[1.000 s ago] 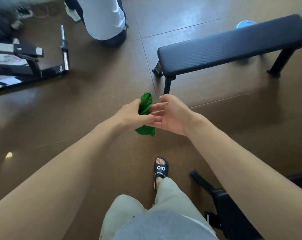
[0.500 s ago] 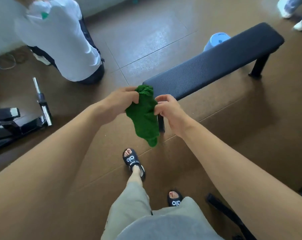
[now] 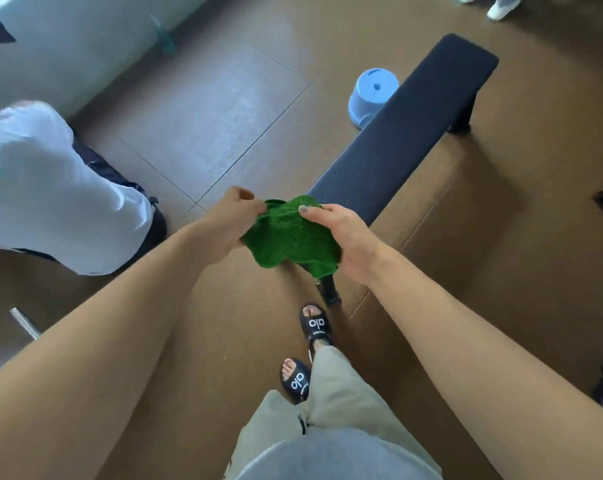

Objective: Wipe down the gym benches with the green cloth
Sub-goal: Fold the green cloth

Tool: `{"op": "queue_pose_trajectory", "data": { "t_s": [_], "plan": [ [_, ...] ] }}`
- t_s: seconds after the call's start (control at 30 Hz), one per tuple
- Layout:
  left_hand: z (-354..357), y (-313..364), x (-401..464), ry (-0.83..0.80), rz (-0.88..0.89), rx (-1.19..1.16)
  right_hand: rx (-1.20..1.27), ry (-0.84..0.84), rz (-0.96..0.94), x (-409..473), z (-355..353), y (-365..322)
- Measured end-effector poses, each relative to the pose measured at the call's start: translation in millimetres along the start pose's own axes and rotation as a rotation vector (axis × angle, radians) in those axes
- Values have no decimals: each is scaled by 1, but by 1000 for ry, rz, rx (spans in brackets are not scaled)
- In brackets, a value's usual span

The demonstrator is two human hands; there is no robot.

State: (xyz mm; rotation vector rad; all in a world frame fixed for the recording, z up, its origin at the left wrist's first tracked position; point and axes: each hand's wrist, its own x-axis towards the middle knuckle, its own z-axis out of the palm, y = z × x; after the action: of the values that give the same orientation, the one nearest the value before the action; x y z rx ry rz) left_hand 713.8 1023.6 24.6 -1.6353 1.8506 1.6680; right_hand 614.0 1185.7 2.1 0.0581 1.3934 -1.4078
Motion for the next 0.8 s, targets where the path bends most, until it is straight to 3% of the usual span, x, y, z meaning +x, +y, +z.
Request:
{"op": "queue_pose_trajectory", "data": {
  "t_s": [0.1,0.17,0.33,0.57,0.63,0.8],
  "plan": [
    [-11,39,40,-166,34,-15,64,67,-28,46,6,-25],
    [-17,64,60,-245,99,97,78,87,-31,78,10,-42],
    [-34,123,118,-247,263,583,126,127,-37,136,28,-94],
    [-68,206,216,-252,540,908,75,130,-64,217,48,-166],
    [-80,232,253,-277,630,978,4,140,-99,249,54,-185],
    [-108,294,342,-435,716,1067,-456,246,-134,330,69,-231]
  ]
}}
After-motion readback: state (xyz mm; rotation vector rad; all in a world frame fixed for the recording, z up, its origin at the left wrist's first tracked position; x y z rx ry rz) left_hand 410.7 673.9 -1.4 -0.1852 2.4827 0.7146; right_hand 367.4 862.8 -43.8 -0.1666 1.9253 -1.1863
